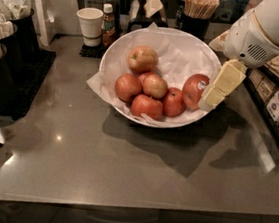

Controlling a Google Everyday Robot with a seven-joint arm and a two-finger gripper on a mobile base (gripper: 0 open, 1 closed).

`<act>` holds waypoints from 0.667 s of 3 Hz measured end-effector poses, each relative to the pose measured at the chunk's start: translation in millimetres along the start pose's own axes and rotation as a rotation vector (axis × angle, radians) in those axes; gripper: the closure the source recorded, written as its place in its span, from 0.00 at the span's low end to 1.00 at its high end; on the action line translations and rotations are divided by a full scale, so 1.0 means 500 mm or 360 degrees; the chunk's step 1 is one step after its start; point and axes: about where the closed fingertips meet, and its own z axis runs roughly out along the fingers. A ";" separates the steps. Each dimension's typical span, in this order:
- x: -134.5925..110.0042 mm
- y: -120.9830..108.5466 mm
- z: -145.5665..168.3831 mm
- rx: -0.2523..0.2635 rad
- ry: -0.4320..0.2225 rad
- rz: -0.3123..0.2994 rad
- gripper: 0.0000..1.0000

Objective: Pick apple from white bowl

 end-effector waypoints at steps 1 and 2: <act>-0.001 -0.001 0.005 -0.0009 -0.0009 0.0004 0.00; -0.001 -0.001 0.005 -0.0009 -0.0009 0.0004 0.18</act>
Offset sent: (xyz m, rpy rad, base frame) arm 0.0013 0.0012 -0.0022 0.0069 0.0046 0.0010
